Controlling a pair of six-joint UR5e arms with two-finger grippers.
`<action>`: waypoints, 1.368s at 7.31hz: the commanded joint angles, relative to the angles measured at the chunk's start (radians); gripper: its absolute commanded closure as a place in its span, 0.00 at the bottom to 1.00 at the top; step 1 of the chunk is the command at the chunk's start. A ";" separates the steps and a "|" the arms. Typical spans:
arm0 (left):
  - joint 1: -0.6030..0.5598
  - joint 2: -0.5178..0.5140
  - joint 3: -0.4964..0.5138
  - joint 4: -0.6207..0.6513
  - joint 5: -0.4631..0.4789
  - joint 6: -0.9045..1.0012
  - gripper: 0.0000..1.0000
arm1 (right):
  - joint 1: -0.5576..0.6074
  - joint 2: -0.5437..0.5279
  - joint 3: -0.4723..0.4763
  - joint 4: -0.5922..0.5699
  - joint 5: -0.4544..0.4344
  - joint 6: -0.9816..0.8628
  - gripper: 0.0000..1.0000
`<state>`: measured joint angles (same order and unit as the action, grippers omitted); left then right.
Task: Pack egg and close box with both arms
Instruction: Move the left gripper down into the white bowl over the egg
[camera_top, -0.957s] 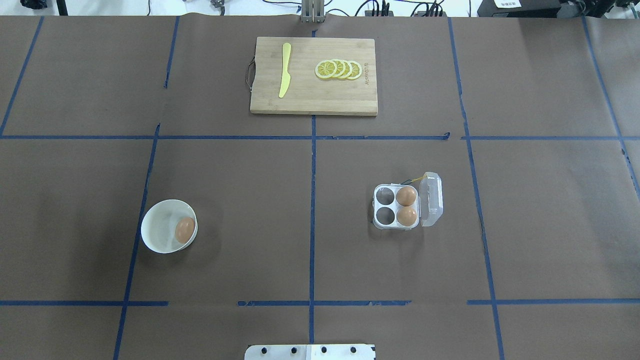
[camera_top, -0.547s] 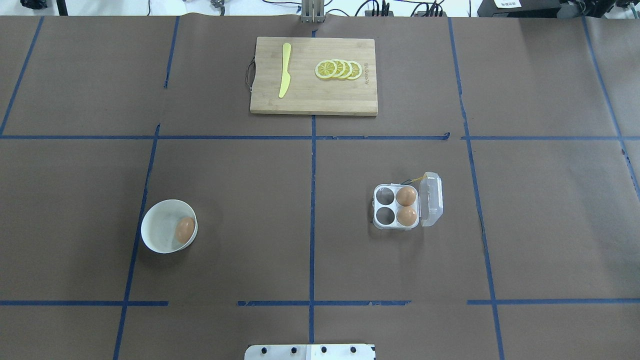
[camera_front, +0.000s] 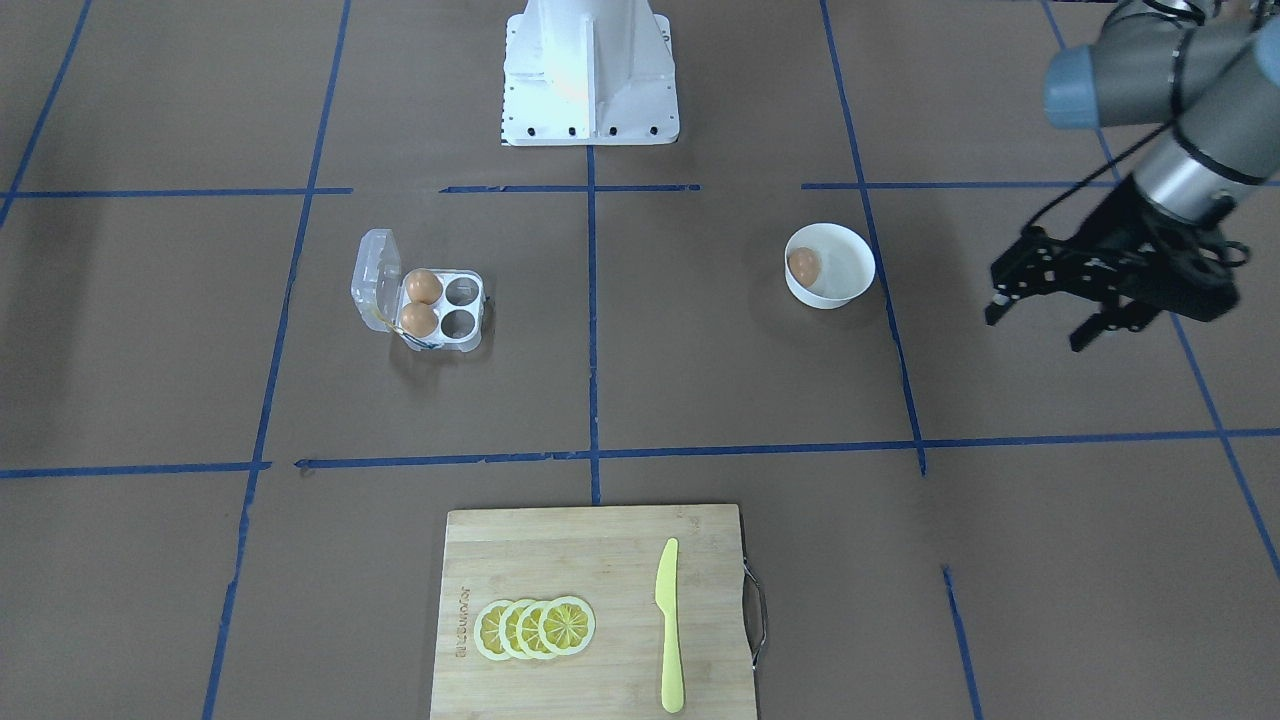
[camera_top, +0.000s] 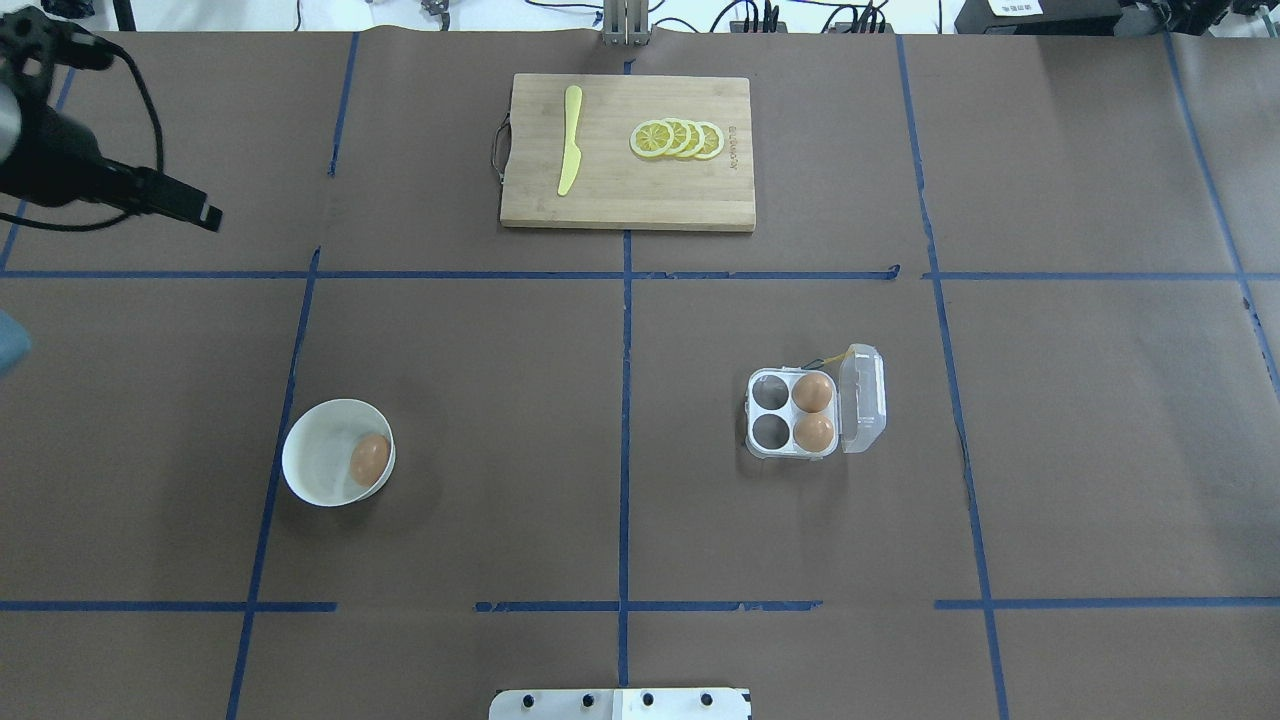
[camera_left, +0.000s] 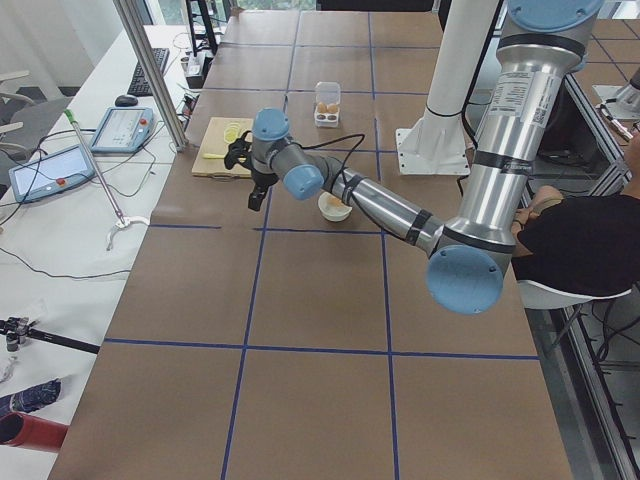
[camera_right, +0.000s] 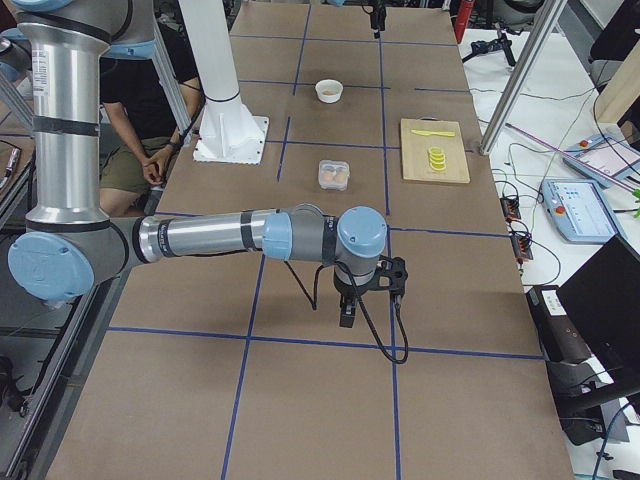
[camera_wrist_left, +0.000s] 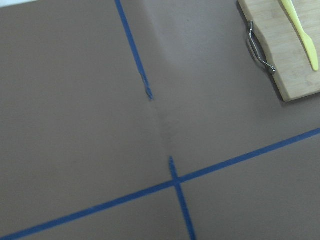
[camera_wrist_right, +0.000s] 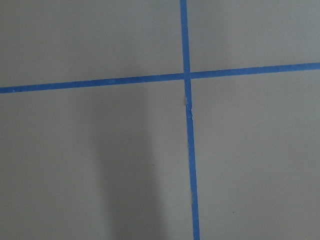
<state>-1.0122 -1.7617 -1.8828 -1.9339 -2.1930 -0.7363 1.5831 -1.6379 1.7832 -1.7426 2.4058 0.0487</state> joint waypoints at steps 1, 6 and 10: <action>0.195 0.048 -0.104 0.000 0.088 -0.376 0.04 | 0.000 0.000 0.001 0.000 0.000 0.005 0.00; 0.431 0.048 -0.081 0.006 0.266 -0.613 0.11 | 0.000 0.003 -0.001 0.000 -0.008 0.002 0.00; 0.472 0.044 -0.027 0.004 0.294 -0.614 0.12 | 0.000 0.003 0.001 0.000 -0.005 0.005 0.00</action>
<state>-0.5533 -1.7164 -1.9216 -1.9296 -1.9053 -1.3495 1.5831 -1.6353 1.7839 -1.7426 2.3987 0.0525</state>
